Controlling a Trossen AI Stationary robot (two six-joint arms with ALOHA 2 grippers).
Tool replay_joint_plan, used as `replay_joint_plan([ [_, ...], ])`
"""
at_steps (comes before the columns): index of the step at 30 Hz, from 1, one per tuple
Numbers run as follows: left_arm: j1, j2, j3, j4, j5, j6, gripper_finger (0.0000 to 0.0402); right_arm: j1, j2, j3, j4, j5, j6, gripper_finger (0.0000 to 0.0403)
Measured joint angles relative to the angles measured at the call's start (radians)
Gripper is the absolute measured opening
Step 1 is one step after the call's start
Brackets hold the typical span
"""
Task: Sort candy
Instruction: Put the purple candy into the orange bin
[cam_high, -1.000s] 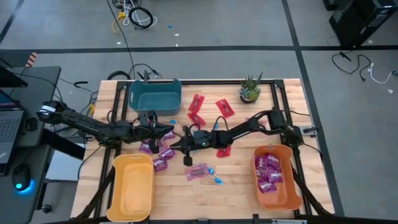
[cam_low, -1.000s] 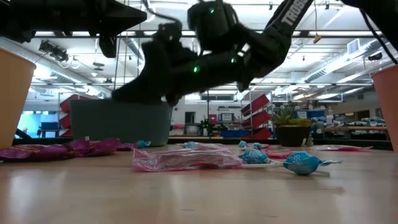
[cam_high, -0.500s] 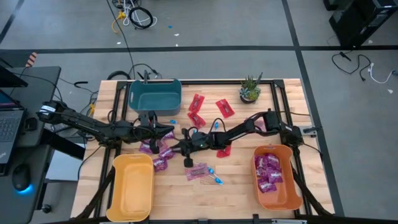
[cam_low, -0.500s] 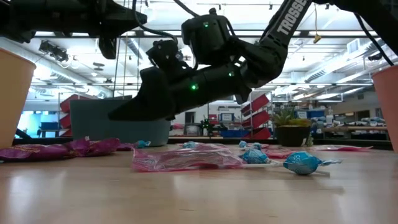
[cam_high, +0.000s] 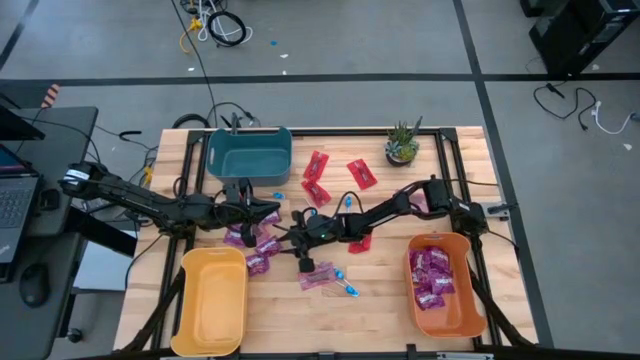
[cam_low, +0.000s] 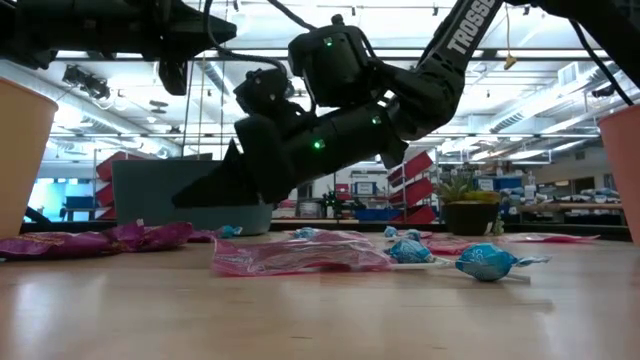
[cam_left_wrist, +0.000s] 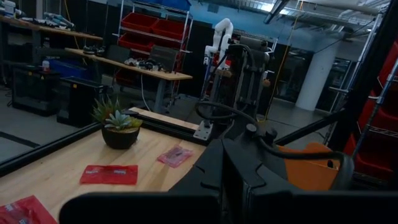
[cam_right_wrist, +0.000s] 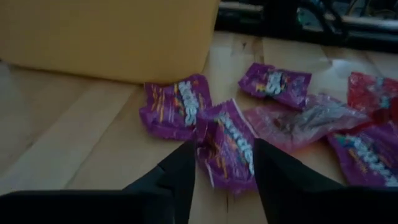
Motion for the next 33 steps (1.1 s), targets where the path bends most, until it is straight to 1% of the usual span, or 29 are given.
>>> replay_joint_plan([
  [9,0.0,0.0,0.0,0.0,0.0,0.0,0.0006,0.0,0.0,0.0,-0.03,0.0,-0.026,0.0167],
  [20,0.0,0.0,0.0,0.0,-0.021,0.024,0.0006,0.0,-0.001,0.0,-0.049,0.0,-0.165,0.017],
  [24,0.0,0.0,0.0,0.0,-0.022,0.024,0.0006,-0.002,-0.001,0.0,-0.055,0.0,-0.186,0.0171],
  [29,0.0,0.0,0.0,0.0,-0.023,0.024,0.0006,-0.006,-0.001,0.0,-0.054,0.005,-0.182,0.017],
  [31,0.0,0.0,0.0,0.001,-0.024,0.024,0.0006,-0.006,-0.001,0.0,-0.054,0.033,-0.14,0.017],
  [33,0.0,0.0,0.0,0.001,-0.025,0.025,0.0006,-0.006,-0.001,0.0,-0.055,0.036,-0.097,0.017],
])
